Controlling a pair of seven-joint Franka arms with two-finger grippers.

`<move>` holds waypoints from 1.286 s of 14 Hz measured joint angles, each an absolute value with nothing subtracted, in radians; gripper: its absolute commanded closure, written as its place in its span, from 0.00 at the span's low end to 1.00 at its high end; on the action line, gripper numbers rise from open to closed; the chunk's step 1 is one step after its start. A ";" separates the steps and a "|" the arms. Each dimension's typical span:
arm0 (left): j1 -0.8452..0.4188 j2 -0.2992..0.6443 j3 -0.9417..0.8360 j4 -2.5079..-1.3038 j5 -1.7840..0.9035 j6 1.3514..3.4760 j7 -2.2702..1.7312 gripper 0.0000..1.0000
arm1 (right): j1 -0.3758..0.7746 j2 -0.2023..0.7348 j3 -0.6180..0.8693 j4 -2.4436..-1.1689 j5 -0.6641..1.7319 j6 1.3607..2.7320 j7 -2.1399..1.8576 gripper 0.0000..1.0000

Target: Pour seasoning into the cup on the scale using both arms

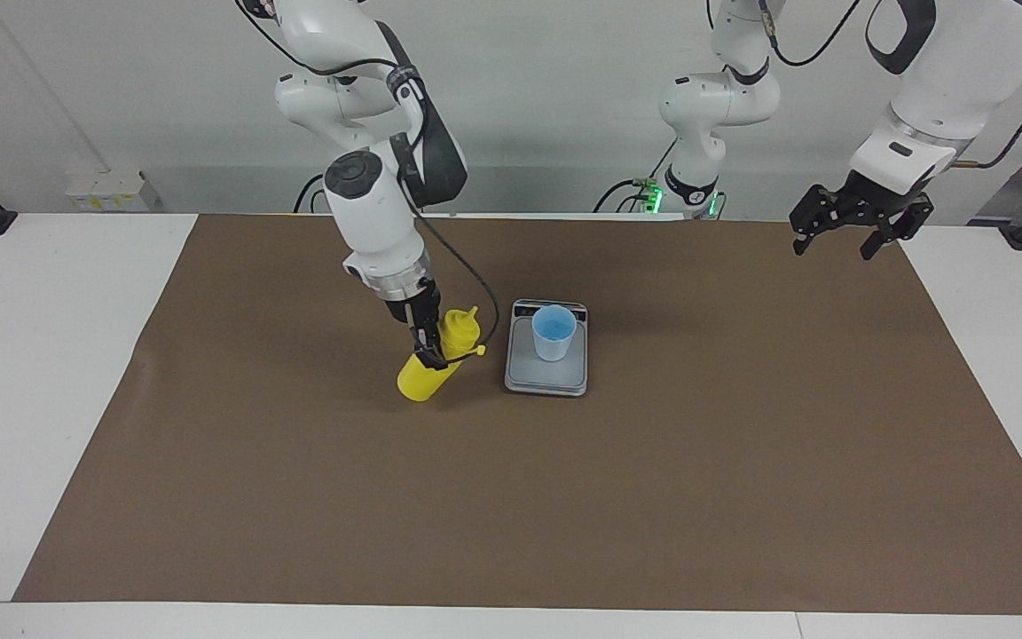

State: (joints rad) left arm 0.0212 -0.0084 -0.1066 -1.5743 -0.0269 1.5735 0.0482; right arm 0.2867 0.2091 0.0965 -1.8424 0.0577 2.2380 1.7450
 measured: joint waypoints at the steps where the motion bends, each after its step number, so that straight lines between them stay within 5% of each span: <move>1: 0.021 -0.008 -0.107 -1.575 -0.027 1.574 0.048 0.00 | 0.312 0.219 0.097 -1.819 -0.021 2.237 1.780 1.00; 13: 0.021 -0.008 -0.107 -1.576 -0.027 1.574 0.048 0.00 | 0.496 0.276 0.097 -1.748 -0.563 2.085 1.978 1.00; 18: 0.021 -0.008 -0.108 -1.577 -0.027 1.574 0.048 0.00 | 0.648 0.416 0.097 -1.641 -0.719 1.866 1.999 1.00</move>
